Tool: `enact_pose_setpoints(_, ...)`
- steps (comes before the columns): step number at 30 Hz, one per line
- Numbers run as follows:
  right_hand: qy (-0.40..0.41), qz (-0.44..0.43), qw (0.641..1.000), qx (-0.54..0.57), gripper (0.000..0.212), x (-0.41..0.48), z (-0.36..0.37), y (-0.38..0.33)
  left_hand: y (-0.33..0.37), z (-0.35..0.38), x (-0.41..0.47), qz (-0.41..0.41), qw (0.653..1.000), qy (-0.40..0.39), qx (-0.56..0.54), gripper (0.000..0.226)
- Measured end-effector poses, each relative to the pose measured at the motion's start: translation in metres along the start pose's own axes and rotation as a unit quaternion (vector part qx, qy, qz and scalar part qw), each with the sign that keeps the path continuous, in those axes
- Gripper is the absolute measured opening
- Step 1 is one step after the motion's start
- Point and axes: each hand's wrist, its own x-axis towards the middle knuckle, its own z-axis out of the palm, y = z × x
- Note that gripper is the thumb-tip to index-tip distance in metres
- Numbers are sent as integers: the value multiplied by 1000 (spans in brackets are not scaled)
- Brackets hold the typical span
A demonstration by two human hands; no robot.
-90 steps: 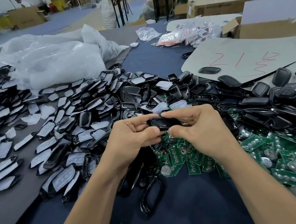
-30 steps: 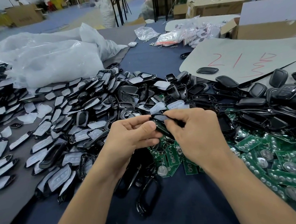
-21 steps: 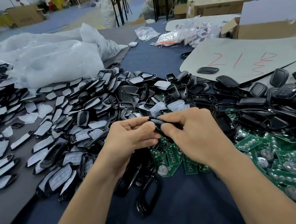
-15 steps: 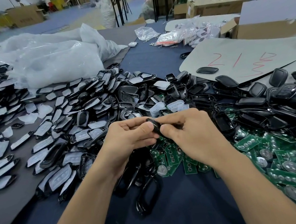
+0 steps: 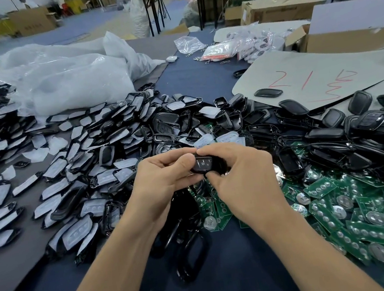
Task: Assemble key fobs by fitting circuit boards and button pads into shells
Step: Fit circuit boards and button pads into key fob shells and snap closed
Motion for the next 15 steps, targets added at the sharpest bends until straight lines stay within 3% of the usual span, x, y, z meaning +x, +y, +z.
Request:
enact_pose_setpoints(1,2,15,1000,12,42,1,0,0,0,1,0,6,1000,10,8,13)
enact_pose_setpoints(3,-13,101,990,95,30,4,0,2,-2,1,2,27,999,30,28,22)
enact_pose_setpoints(6,-55,226,943,239,19,10,-3,9,-2,1,2,57,997,28,38,24)
enact_pose_setpoints(15,-41,233,915,328,25,12,-11,13,-4,2,-1,68,992,30,103,25)
